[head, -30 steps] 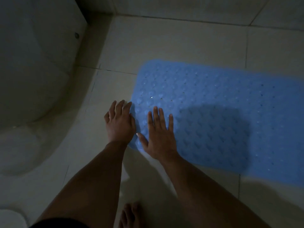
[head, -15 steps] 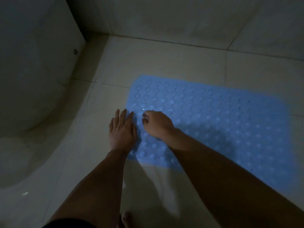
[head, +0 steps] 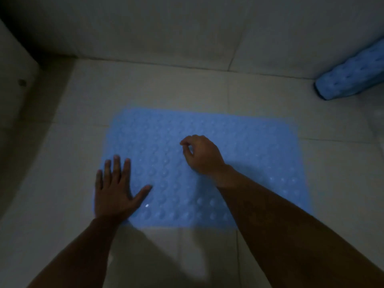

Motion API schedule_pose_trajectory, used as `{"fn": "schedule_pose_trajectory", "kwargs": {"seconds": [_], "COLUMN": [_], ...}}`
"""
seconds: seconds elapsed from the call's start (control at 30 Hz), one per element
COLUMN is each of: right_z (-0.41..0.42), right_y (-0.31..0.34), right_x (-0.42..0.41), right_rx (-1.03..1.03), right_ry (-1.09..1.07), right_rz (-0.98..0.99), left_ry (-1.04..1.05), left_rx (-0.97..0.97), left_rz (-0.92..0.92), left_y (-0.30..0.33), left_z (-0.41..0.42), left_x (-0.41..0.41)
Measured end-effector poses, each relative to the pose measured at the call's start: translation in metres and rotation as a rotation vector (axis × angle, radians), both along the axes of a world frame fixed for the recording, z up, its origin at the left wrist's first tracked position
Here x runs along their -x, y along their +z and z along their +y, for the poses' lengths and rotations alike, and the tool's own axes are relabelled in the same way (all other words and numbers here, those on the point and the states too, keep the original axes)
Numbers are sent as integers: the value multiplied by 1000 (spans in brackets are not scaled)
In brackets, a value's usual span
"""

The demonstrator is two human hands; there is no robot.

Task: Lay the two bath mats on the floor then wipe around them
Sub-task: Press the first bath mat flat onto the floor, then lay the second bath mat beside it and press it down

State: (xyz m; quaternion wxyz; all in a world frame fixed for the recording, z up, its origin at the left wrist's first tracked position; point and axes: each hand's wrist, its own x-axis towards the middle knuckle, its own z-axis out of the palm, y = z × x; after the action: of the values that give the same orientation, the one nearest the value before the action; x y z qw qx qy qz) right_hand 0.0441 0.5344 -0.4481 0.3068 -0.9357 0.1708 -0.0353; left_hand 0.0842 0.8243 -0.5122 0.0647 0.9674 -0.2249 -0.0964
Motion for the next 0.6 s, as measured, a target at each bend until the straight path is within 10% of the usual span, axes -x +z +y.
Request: {"fn": "schedule_pose_trajectory", "kwargs": {"seconds": [0.23, 0.6], "right_z": [-140, -436], "right_y": [54, 200], "right_x": [28, 96], "right_rx": [90, 289], "right_ry": [-183, -603], "right_rz": [161, 25], "left_ry": [3, -616], "left_rx": [16, 99], "left_rz": [-24, -204], "left_y": [49, 201], "left_z": [-38, -477], "left_x": [-20, -27]}}
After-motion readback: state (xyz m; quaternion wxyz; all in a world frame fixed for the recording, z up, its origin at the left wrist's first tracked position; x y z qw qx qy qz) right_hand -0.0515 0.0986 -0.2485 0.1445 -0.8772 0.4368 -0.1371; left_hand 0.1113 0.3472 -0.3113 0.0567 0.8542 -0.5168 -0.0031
